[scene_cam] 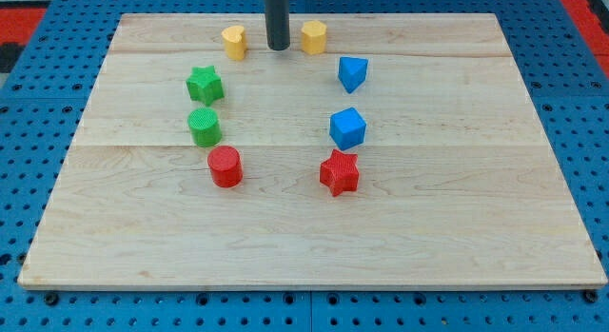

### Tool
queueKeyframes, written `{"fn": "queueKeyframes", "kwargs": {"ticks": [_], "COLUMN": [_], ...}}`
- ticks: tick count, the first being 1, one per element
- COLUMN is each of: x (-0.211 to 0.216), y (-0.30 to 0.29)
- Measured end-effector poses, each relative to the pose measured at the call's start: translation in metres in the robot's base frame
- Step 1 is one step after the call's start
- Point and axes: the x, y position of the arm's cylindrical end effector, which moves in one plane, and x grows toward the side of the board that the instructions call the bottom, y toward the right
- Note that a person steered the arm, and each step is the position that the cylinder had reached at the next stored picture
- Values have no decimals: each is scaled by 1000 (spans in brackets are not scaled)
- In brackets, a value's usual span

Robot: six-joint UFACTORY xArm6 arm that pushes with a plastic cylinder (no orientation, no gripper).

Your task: Slide the yellow hexagon to the top left of the blue triangle

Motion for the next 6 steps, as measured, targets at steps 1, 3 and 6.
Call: {"fn": "queueKeyframes", "kwargs": {"ticks": [1,3,6], "x": [1,1,80], "y": [30,79,5]}}
